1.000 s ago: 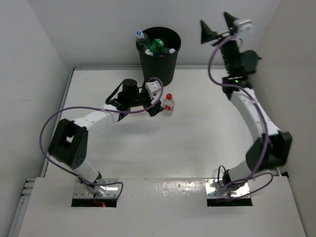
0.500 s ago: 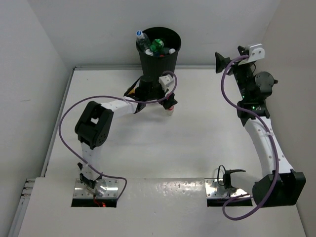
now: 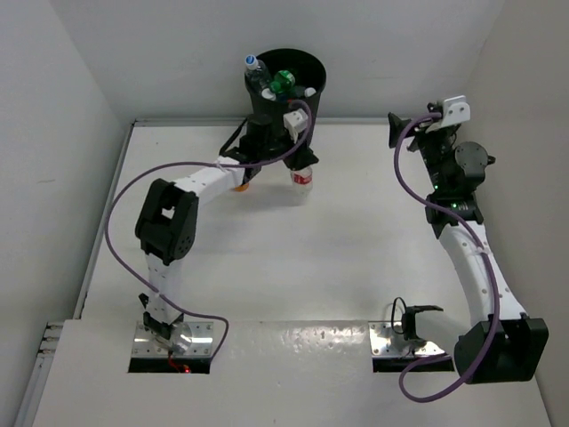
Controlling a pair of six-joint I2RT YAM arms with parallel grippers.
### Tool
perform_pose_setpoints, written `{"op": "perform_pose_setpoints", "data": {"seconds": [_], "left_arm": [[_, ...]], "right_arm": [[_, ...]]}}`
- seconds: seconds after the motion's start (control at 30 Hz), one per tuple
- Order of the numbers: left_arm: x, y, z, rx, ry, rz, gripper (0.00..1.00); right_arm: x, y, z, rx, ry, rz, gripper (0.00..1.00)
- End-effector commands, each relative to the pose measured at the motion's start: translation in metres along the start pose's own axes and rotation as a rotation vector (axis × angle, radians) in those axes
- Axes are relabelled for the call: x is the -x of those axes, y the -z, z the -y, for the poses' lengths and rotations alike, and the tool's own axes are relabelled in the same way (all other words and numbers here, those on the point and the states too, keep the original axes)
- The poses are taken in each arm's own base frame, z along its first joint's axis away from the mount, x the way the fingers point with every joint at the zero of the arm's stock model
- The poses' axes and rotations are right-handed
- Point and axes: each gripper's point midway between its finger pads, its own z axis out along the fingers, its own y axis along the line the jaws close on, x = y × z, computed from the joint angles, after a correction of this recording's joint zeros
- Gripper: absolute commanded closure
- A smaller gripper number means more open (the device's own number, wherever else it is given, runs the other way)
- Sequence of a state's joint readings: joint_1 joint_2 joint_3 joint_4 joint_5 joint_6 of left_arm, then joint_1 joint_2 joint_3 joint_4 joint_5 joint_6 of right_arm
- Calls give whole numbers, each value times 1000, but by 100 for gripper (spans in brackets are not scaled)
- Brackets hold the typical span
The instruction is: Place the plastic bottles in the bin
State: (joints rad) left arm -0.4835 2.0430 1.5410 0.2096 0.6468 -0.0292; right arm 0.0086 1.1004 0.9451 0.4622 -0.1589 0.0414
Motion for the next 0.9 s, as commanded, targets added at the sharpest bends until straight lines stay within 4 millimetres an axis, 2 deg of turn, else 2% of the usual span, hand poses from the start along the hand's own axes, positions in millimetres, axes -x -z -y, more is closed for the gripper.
{"op": "perform_pose_setpoints", "data": {"seconds": [0.0, 0.03, 0.1, 0.13, 0.17, 0.23, 0.27, 0.3, 0.33, 0.37, 0.43, 0.47, 0.53, 0.57, 0.6, 0.63, 0.73, 0.8, 0.83, 0.87], "left_arm": [[145, 51, 37, -54, -132, 257, 89], [176, 61, 40, -32, -170, 310, 89], [217, 78, 43, 12, -209, 385, 95], [236, 84, 37, 63, -244, 429, 95], [269, 97, 38, 104, -301, 492, 96], [294, 102, 22, 221, -365, 546, 98], [320, 112, 21, 263, -405, 600, 99], [328, 113, 14, 301, -442, 612, 100], [323, 104, -4, 357, -435, 603, 100], [335, 106, -4, 386, -456, 636, 100], [338, 102, -14, 445, -497, 649, 100], [333, 96, -28, 498, -499, 647, 100], [333, 87, -35, 537, -577, 644, 100], [338, 89, -42, 585, -584, 666, 100], [330, 75, -49, 595, -602, 671, 100], [338, 77, -51, 614, -615, 698, 100], [325, 54, -68, 629, -651, 702, 100], [336, 56, -67, 642, -678, 756, 100], [321, 45, -78, 662, -698, 728, 100], [318, 45, -84, 690, -704, 726, 100]], "right_arm": [[-1, 7, -6, 13, -13, 20, 13], [-6, 8, -7, 14, -18, 9, 13], [-13, 9, -12, 30, -31, -4, 13], [-19, 11, -17, 42, -36, -16, 13], [-20, 11, -19, 48, -36, -16, 13], [-26, 12, -25, 60, -41, -24, 13], [-28, 12, -29, 67, -45, -32, 13], [-30, 11, -31, 73, -40, -34, 13], [-30, 11, -33, 78, -40, -37, 13], [-31, 12, -36, 87, -31, -38, 13], [-33, 15, -42, 106, 1, -40, 13], [-36, 17, -45, 117, 30, -45, 13], [-36, 22, -46, 119, 47, -54, 13], [-42, 25, -48, 125, 42, -81, 13], [-43, 27, -47, 120, 46, -88, 13], [-44, 31, -49, 124, 47, -94, 13], [-49, 36, -52, 127, 55, -113, 11], [-51, 39, -52, 124, 58, -127, 11], [-53, 40, -53, 125, 59, -139, 11], [-53, 42, -53, 125, 58, -144, 11]]}}
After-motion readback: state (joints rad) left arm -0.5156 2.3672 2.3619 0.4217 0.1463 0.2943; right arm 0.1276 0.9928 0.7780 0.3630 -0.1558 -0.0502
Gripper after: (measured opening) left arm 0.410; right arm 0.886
